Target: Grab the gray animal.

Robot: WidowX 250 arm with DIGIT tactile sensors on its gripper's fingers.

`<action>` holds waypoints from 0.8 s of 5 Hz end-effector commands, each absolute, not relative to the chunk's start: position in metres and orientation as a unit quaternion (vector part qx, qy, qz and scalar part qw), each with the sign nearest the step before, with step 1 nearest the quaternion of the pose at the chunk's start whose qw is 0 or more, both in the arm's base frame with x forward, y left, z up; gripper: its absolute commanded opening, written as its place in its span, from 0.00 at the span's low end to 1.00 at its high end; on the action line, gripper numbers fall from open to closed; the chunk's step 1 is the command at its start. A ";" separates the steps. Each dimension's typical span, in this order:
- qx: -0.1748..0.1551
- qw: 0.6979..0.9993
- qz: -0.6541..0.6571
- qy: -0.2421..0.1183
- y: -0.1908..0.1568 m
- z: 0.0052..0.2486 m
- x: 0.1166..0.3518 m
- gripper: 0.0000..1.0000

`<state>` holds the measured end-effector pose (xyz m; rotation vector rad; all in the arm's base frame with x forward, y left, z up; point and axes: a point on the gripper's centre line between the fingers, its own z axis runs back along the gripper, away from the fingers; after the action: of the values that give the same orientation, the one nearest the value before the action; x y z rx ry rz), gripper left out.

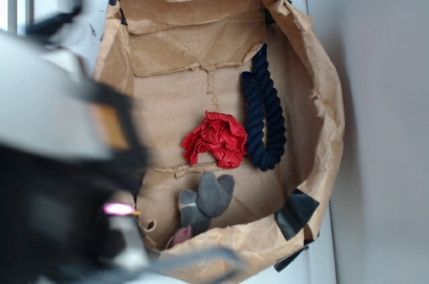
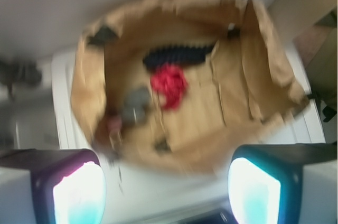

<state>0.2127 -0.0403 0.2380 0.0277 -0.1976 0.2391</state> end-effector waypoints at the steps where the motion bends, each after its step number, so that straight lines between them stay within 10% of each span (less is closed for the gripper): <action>1: 0.000 0.982 0.153 -0.109 -0.029 0.251 0.254 1.00; 2: 0.000 0.982 0.153 -0.109 -0.029 0.251 0.254 1.00; 4: -0.047 0.971 0.232 -0.030 -0.022 0.158 0.258 1.00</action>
<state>0.2539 -0.0275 0.1451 -0.0813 -0.0075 0.4514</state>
